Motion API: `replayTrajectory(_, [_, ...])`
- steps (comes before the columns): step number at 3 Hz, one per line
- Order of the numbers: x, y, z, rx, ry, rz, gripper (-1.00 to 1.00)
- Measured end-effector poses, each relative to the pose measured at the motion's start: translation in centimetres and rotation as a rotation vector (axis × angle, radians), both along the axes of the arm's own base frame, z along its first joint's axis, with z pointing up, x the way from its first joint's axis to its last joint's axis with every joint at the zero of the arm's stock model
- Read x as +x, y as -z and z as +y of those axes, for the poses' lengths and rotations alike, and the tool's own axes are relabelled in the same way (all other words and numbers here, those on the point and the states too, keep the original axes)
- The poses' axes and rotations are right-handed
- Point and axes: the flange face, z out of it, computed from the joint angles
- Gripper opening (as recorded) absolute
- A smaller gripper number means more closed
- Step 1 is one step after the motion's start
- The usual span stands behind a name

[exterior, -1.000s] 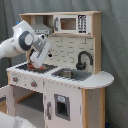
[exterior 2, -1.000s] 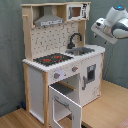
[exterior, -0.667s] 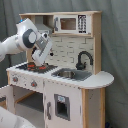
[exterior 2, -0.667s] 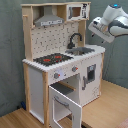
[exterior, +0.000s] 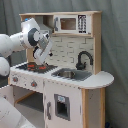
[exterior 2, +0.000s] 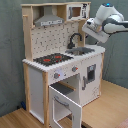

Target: Play with the kitchen

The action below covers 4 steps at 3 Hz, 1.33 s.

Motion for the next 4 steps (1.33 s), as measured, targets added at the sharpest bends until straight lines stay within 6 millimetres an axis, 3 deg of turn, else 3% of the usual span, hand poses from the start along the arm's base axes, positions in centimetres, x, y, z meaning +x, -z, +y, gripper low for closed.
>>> replayTrajectory(1, [1.33,1.78,1.82,-0.005,-0.085,0.066,1.0])
replayTrajectory(2, [1.7,2.3,2.08,-0.03,-0.196,0.124,1.0])
replayTrajectory(4, [1.46,1.36,1.59,-0.081,-0.349,0.194,1.0])
